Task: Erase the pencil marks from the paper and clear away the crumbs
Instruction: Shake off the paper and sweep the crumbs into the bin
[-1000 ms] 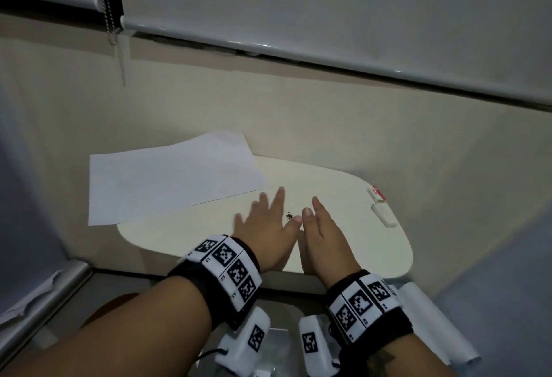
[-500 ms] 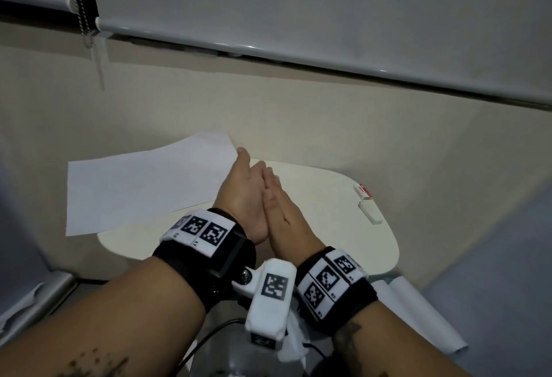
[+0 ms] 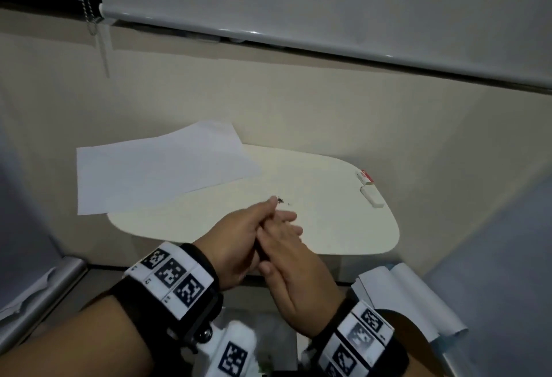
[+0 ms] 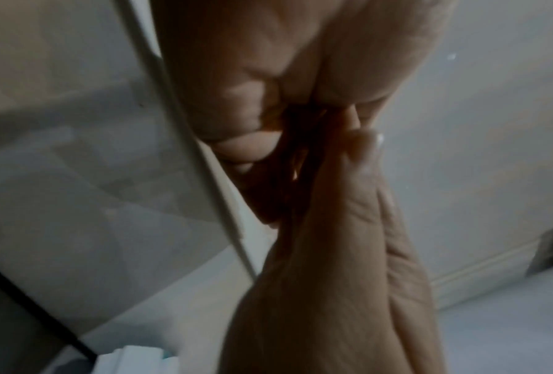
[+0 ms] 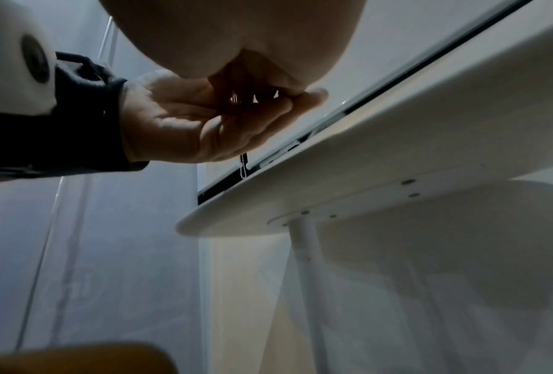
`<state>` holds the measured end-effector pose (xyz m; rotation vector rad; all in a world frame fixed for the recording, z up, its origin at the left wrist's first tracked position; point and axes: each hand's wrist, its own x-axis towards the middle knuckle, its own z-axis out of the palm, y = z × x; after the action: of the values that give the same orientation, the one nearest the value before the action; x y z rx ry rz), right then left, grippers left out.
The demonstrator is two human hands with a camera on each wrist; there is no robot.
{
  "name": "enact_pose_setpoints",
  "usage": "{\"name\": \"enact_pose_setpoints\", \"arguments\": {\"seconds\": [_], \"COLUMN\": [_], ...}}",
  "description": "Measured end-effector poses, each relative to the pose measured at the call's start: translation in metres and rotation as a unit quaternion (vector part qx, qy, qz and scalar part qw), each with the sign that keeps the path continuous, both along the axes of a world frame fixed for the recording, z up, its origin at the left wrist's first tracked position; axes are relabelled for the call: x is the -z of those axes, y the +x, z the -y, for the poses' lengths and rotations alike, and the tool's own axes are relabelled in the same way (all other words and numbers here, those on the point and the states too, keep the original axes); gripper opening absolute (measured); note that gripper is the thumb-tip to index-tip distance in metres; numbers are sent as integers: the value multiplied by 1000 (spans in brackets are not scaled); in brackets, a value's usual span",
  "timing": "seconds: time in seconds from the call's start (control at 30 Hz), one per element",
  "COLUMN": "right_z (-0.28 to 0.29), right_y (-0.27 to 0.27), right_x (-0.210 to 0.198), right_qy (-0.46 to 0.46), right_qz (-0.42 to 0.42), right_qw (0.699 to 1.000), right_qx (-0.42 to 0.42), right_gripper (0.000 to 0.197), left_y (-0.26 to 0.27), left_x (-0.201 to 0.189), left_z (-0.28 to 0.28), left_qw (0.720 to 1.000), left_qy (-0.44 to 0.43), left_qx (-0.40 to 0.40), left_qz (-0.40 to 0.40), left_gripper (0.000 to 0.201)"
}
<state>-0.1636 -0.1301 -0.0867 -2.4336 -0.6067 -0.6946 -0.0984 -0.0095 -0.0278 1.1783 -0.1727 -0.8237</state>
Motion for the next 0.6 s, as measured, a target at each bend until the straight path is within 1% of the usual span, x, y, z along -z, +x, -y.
{"name": "enact_pose_setpoints", "arguments": {"seconds": [0.1, 0.17, 0.27, 0.4, 0.43, 0.5, 0.6], "right_z": [-1, -3, -5, -13, -16, -24, -35], "right_y": [-18, -25, -23, -11, -7, 2, 5], "right_x": [21, 34, 49, 64, 69, 86, 114], "right_qy": [-34, -54, -65, -56, -52, -42, -32], "right_qz": [-17, -29, -51, -119, -140, -183, -263], "right_qw": [999, 998, 996, 990, 988, 981, 964], "right_qx": [-20, -19, -22, -45, -50, -52, -27], "right_gripper": [51, 50, 51, 47, 45, 45, 47], "left_y": [-15, -17, -15, -5, -1, 9, 12], "left_x": [25, 42, 66, 102, 112, 134, 164], "left_z": [-9, -15, -22, -32, -35, -37, -34], "left_qw": [999, 998, 997, 987, 984, 977, 963], "left_qy": [50, 67, 66, 100, 109, 122, 120], "left_qx": [17, 21, 17, 6, -3, -49, -120], "left_qz": [13, 7, -43, -124, -140, -166, -208], "left_gripper": [43, 43, 45, 39, 39, 40, 37]}}
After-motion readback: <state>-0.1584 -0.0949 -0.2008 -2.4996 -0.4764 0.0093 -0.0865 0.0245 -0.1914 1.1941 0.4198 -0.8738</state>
